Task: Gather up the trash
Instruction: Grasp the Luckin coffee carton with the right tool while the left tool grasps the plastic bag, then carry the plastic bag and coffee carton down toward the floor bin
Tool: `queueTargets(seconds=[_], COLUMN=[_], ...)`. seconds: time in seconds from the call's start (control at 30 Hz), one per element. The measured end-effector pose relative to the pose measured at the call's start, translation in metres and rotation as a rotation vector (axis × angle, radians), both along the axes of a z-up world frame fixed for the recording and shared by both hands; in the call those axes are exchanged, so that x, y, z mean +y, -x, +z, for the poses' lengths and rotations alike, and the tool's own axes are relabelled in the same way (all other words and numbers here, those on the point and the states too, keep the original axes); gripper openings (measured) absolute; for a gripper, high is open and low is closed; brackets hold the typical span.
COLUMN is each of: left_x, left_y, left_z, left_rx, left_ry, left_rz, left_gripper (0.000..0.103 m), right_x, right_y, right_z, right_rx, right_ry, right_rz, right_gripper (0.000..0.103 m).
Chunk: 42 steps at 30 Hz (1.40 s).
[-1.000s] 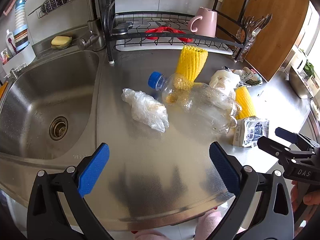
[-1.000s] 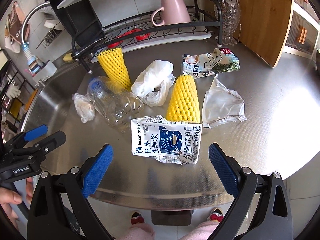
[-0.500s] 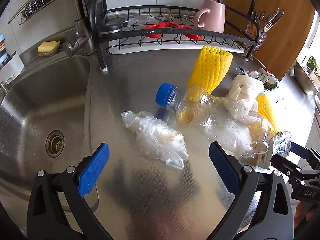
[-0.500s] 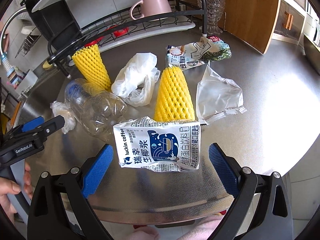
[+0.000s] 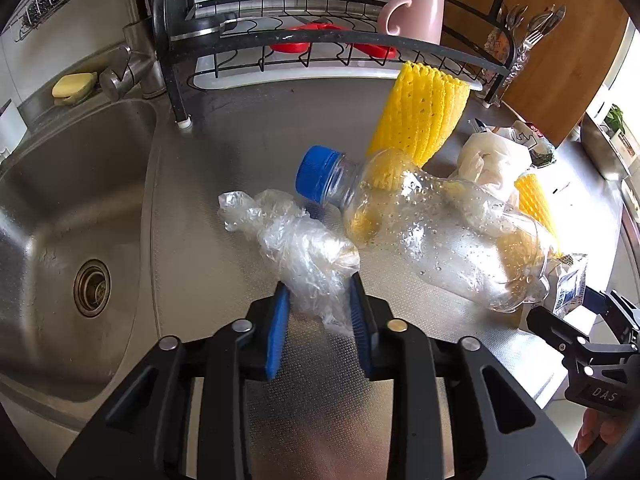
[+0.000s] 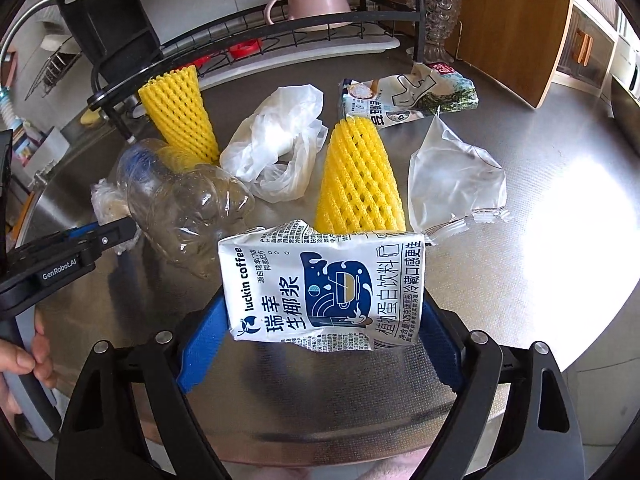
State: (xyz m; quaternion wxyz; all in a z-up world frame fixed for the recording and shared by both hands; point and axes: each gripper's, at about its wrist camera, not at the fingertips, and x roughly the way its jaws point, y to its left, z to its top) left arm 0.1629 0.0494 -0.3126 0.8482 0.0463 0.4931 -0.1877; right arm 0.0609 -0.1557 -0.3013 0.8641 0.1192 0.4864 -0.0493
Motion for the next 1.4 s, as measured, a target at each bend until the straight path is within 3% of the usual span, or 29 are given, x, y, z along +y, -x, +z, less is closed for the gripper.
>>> queueTargets(seconds=[0.17,0.57,1.0,1.2,1.4], left_x=[-0.004,-0.003,-0.014,-0.024,-0.037], left_y=[0.013,0.067,0.170,0.218,0.242], left_z=[0.009,0.025,0.035,0.019,-0.034], left_rx=[-0.018,-0.046,-0.048,0.015,0.125], left_ry=[0.006,0.037,0.053,0.050,0.036], left_rz=[-0.001,0.059,0.101,0.073,0.017], left_gripper=[0.010,0.007,0.007,0.007,0.007], right_x=[-0.004,-0.002,-0.015,-0.026,-0.032], right_y=[0.009,0.041,0.107,0.141,0.158], right_z=[0.007,0.022,0.037,0.017,-0.036], right_rx=[-0.012,-0.038,-0.042,0.051,0.171], right_ry=[-0.003,-0.023,-0.040,-0.067,-0.084], right_rz=[0.016,0.085,0.234,0.287,0.276], right_gripper=[0.087,0.087,0.087,0.087,0.087])
